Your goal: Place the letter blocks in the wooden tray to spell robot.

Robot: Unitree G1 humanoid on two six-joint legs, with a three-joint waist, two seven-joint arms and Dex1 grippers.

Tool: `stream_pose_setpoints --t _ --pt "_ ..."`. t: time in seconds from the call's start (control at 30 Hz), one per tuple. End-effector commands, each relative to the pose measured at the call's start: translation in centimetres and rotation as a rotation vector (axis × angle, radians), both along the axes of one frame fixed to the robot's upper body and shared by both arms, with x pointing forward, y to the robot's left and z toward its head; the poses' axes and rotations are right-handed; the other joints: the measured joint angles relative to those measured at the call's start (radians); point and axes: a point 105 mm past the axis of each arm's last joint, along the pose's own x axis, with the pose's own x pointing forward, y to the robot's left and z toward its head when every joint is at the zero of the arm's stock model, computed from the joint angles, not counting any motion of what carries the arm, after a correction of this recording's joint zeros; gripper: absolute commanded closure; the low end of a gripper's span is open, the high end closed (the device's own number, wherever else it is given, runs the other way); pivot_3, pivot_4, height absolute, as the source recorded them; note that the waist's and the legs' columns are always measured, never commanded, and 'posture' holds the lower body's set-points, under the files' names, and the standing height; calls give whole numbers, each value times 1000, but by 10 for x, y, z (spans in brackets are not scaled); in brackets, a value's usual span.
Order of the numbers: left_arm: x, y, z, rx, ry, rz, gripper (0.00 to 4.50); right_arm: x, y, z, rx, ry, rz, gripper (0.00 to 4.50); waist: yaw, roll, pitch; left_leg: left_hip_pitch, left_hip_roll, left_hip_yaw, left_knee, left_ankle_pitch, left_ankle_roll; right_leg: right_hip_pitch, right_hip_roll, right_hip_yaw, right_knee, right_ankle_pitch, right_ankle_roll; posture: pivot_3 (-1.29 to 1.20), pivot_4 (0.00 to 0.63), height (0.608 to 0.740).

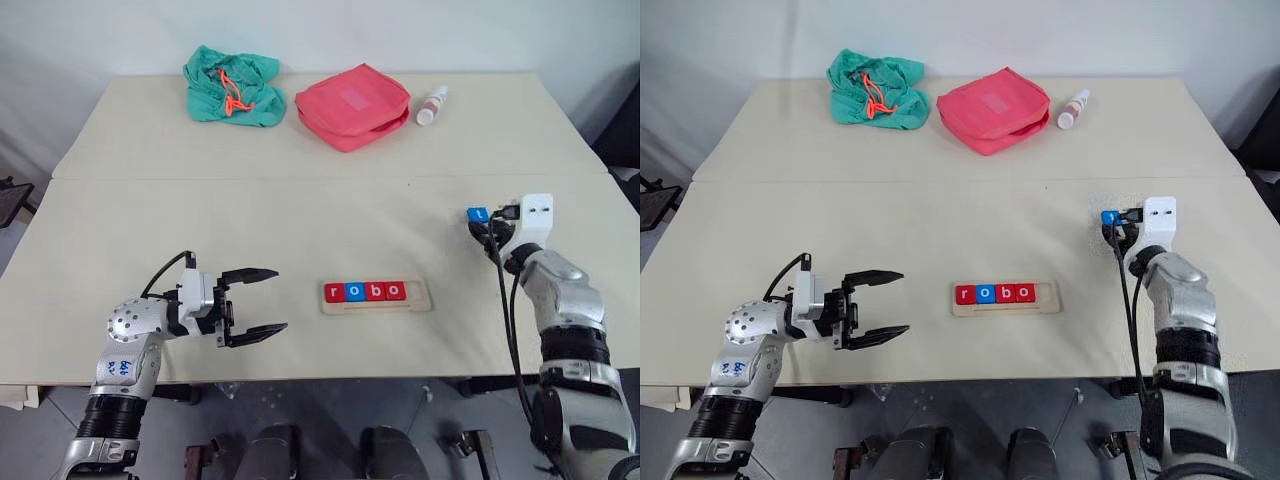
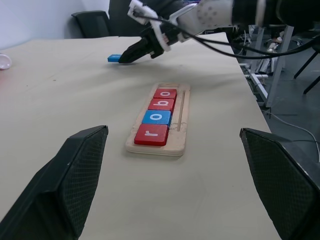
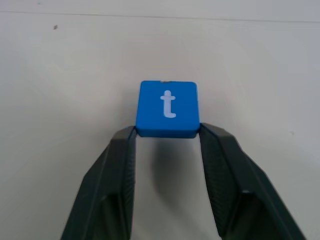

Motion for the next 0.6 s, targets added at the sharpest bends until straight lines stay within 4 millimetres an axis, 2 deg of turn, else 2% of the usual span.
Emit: stream_pose_setpoints --t 0.03,0.23,0.43,0.6 --pt "3 -2 4 -7 -26 -27 0 -26 13 33 14 -91 8 3038 10 0 0 0 0 0 0 0 0 0 0 0 0 0 0 0 150 740" --pt "10 -8 5 -7 -29 -64 0 -61 28 34 29 -75 -3 3038 21 0 0 0 -1 1 1 0 0 0 0 1 0 0 0 0 150 740" --pt "12 -8 4 -2 -26 -90 0 -99 43 18 46 -12 -30 3038 22 0 0 0 -1 1 0 0 0 0 0 2 0 0 0 0 150 740" --pt "14 -8 4 -2 -25 -103 0 -116 48 10 61 22 -54 3038 18 0 0 1 -1 2 0 0 0 0 0 2 0 0 0 0 150 740"
